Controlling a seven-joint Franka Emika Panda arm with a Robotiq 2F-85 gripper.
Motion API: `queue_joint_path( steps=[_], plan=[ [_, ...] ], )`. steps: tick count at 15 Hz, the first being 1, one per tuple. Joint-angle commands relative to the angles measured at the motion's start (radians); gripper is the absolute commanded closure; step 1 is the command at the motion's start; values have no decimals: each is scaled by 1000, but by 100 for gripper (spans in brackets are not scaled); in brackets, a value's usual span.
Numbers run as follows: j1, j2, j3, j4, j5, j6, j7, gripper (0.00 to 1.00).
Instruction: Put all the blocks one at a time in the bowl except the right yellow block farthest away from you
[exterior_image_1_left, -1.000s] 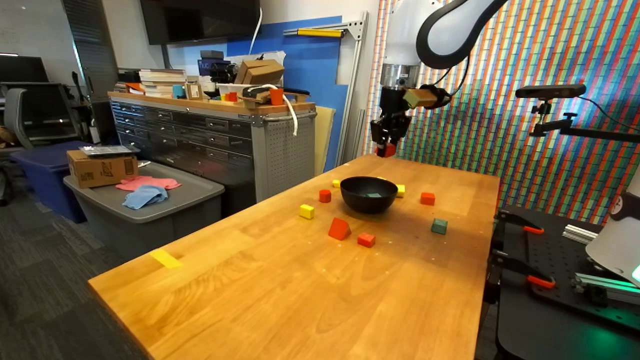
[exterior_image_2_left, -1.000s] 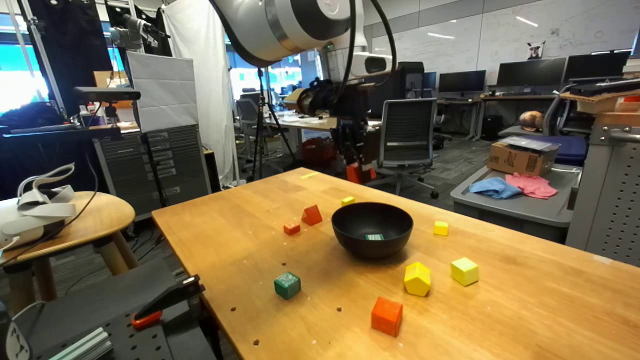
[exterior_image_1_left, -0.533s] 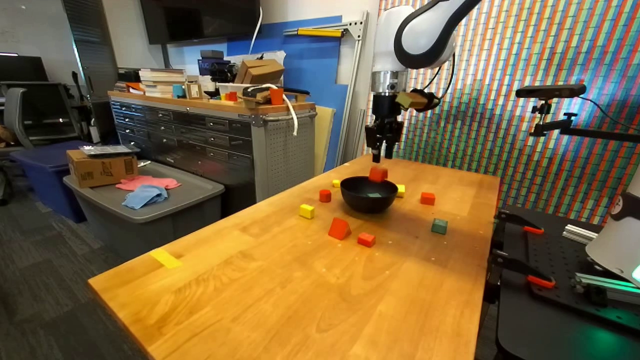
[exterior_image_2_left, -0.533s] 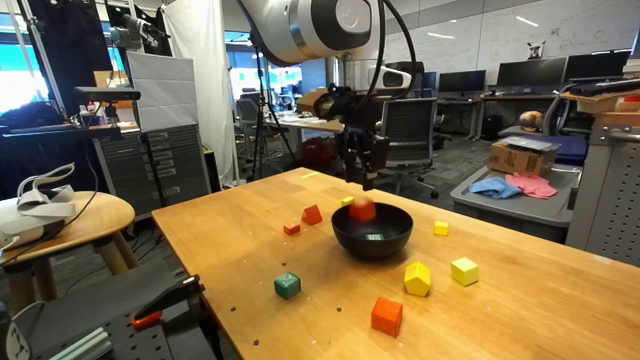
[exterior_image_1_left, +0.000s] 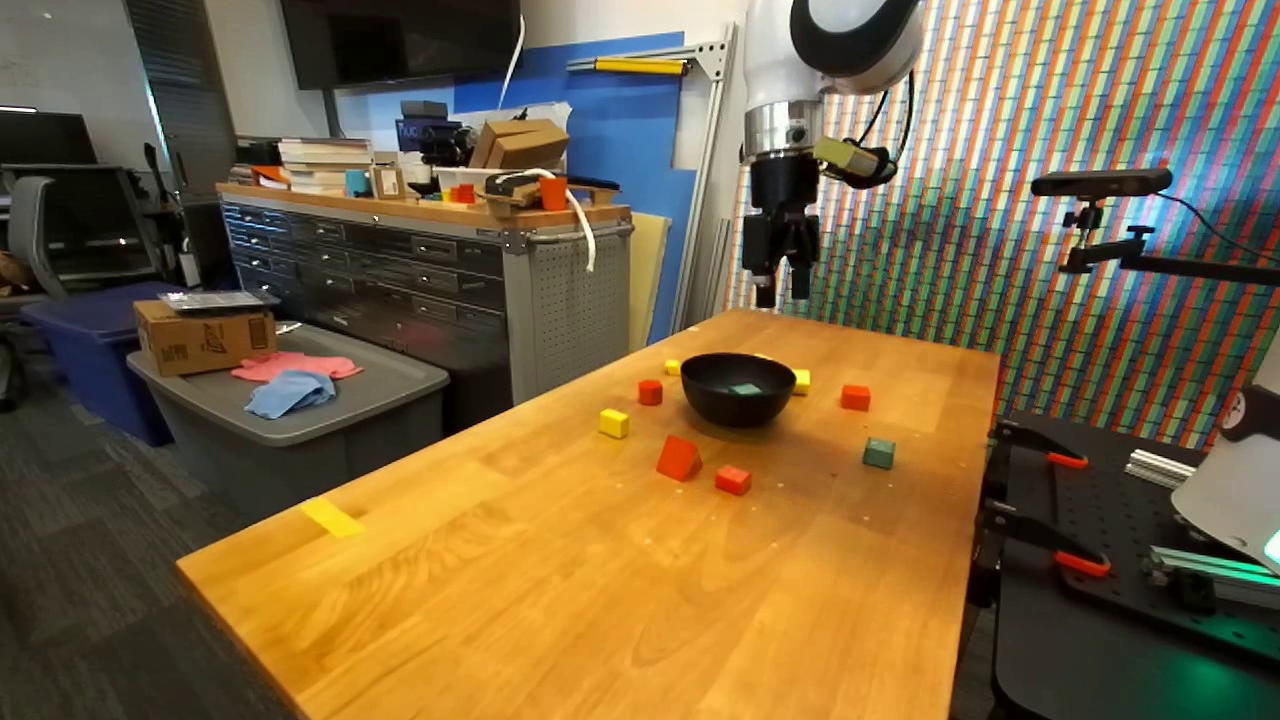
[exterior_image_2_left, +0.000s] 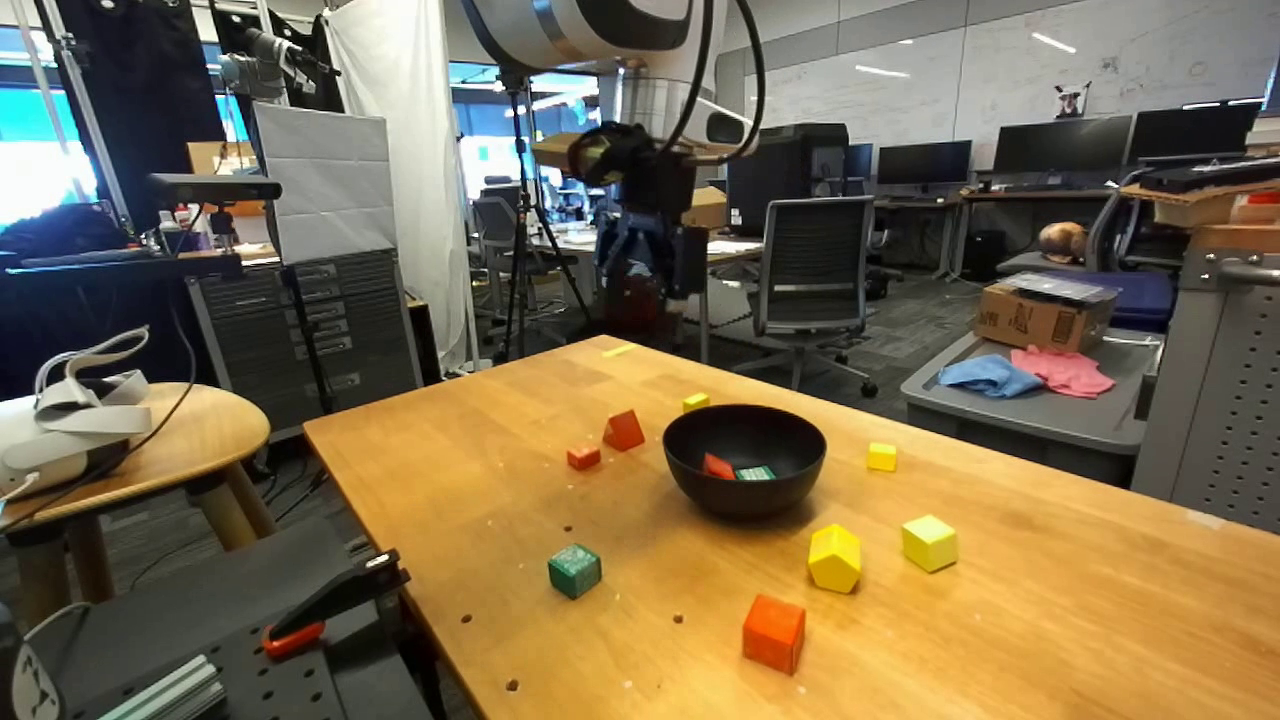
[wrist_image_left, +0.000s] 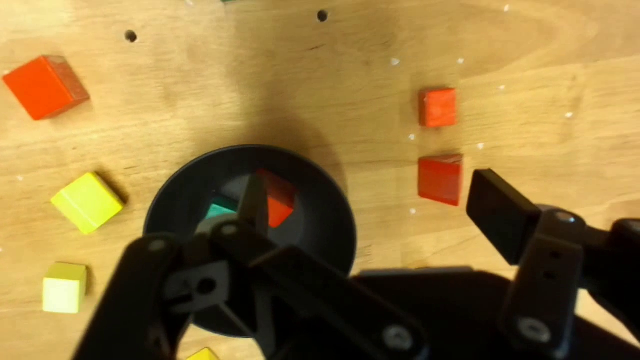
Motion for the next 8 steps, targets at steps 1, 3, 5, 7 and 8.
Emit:
queue_joint_path(
  steps=[1,3,5,7,8],
  plan=[
    [33,-96,50,-17,38,-63,-24,0],
    [26,-61,47,0,12,-48,-1,1],
    [35,-75,58,-4,12,-52,-1,0],
    [32,-74,55,-10,10,-20,17,0],
    [34,-67,58,-8,-15,6,54,0]
  ],
)
